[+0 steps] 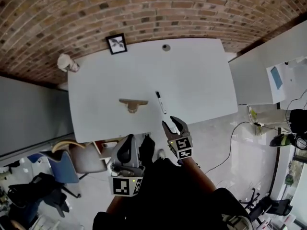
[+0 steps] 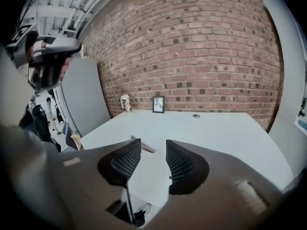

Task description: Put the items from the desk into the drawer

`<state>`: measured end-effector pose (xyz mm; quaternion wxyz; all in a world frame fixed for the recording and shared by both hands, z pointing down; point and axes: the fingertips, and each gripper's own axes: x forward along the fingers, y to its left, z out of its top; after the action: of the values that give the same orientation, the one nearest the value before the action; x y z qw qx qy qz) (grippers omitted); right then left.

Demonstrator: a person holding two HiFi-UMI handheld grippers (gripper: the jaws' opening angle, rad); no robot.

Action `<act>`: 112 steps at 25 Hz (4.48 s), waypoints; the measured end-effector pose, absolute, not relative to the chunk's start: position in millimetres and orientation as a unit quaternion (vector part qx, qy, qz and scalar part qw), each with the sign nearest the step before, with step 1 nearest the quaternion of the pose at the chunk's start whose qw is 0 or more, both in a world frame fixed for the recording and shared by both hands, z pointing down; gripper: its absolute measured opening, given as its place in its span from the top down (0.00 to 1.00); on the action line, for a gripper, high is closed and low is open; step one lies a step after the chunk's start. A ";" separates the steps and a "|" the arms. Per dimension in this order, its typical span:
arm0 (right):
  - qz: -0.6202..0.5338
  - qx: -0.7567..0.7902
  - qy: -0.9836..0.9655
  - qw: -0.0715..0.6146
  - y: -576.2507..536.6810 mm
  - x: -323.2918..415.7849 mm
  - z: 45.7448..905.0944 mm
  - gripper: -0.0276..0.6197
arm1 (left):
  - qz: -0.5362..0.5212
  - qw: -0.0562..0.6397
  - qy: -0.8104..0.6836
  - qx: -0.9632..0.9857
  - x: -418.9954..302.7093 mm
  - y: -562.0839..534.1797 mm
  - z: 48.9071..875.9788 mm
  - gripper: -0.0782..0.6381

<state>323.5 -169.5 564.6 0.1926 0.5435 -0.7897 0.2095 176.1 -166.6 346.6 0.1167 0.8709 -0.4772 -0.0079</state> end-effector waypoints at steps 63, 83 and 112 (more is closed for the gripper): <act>0.317 0.508 -0.741 0.302 -151.0 355.5 695.8 0.85 | -0.028 0.114 -0.491 0.863 169.8 -138.3 348.8 0.86; 0.239 0.459 -0.815 0.261 -15.3 323.2 620.9 0.85 | -0.045 0.068 -0.557 0.826 152.9 45.3 316.4 0.86; 0.169 0.348 -0.882 0.269 43.6 126.9 573.0 0.85 | -0.080 0.063 -0.666 0.739 -37.6 135.6 318.2 0.86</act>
<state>126.9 43.6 573.0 0.2694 0.3477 -0.8820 0.1689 -37.6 135.6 318.2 0.0632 0.7389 -0.6660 -0.0804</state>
